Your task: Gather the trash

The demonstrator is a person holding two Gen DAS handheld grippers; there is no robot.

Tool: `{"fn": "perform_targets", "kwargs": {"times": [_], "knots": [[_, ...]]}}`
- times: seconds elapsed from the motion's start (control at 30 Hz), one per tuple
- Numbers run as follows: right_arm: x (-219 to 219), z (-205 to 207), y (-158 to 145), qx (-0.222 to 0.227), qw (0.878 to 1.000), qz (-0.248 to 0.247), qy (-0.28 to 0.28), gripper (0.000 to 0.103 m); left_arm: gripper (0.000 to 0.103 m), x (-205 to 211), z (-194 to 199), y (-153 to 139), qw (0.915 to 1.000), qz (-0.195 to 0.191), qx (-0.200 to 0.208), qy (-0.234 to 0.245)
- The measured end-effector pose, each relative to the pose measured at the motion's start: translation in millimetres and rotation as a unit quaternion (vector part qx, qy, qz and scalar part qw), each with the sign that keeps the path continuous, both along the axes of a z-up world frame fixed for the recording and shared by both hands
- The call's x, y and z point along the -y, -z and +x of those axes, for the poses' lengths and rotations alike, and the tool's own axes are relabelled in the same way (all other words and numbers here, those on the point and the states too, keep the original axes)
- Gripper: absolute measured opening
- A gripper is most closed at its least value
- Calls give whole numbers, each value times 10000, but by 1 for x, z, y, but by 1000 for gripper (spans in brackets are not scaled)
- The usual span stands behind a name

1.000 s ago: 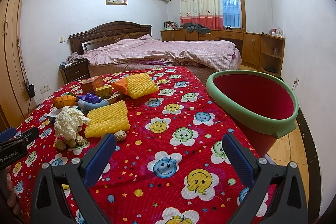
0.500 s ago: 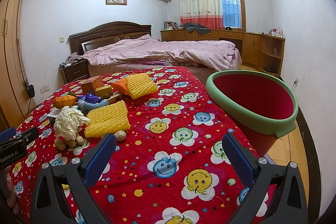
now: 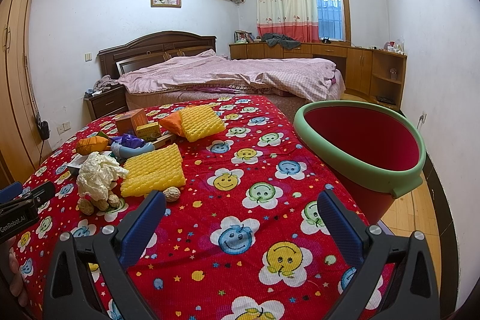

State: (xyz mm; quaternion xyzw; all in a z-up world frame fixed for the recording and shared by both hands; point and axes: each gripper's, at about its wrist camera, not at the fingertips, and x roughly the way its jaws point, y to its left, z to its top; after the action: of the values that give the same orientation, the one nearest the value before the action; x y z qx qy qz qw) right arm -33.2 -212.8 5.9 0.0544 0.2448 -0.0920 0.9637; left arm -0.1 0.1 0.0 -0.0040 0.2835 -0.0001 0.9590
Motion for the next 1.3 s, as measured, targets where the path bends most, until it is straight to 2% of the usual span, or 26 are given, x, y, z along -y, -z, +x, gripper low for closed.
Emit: {"fn": "perform_targets", "kwargs": {"times": [0.5, 0.77, 1.0, 1.23, 1.3], "knots": [[2, 4, 0, -115, 9999, 20, -88, 103, 98, 1, 8, -1, 9997, 10, -182, 136], [0, 25, -14, -362, 9985, 2, -413, 103, 97, 6, 38, -16, 9985, -22, -433, 323], [20, 63, -41, -521, 9960, 466, -555, 103, 97, 17, 77, -25, 9970, 58, -630, 450], [27, 112, -44, -821, 9921, 593, -743, 103, 87, 29, 121, -19, 9932, 64, -992, 599], [26, 130, -40, -987, 9895, 647, -840, 103, 79, 31, 128, -16, 9921, 37, -1082, 634]]}}
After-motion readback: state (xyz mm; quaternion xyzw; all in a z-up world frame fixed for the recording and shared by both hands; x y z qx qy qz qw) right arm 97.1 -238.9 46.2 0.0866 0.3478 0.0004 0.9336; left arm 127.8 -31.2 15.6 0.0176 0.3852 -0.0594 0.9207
